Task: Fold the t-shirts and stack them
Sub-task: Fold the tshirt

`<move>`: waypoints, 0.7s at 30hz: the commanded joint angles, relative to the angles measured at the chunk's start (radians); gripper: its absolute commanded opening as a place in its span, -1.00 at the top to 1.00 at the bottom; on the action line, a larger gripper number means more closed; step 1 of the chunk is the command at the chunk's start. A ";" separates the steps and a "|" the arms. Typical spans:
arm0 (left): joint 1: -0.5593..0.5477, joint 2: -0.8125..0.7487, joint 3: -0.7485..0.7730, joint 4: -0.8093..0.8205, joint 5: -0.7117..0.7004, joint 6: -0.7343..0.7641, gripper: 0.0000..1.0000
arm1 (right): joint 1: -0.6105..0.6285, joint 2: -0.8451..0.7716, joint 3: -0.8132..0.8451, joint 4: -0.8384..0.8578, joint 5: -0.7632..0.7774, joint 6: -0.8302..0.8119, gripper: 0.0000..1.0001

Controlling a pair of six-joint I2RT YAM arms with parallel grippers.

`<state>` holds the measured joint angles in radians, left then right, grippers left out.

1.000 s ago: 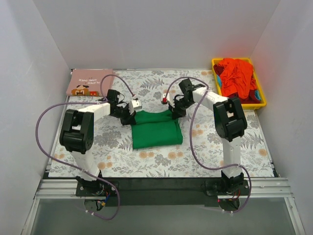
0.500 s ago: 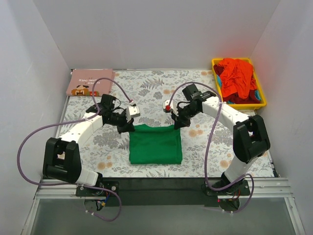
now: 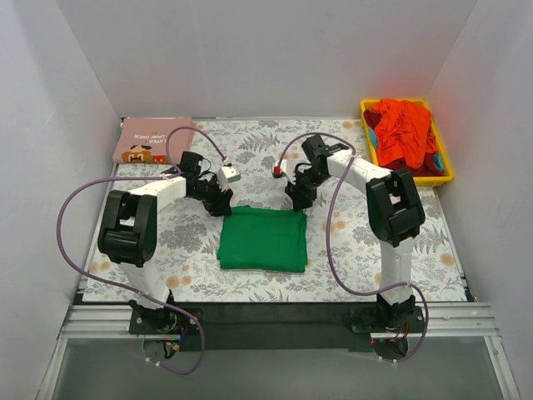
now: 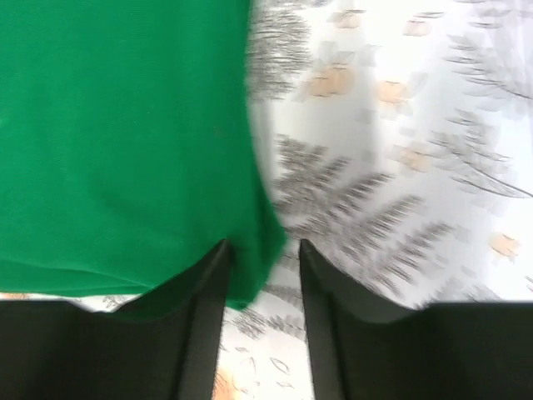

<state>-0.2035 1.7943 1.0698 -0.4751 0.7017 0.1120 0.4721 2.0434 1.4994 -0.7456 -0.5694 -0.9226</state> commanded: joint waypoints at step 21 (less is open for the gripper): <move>0.105 -0.294 -0.194 0.207 0.027 -0.867 -0.05 | -0.148 -0.232 -0.235 0.250 -0.251 0.775 -0.03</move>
<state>-0.0975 1.5070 0.8883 -0.3267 0.7731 -0.6495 0.3271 1.7912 1.2945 -0.5999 -0.7677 -0.2745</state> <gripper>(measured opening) 0.532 0.507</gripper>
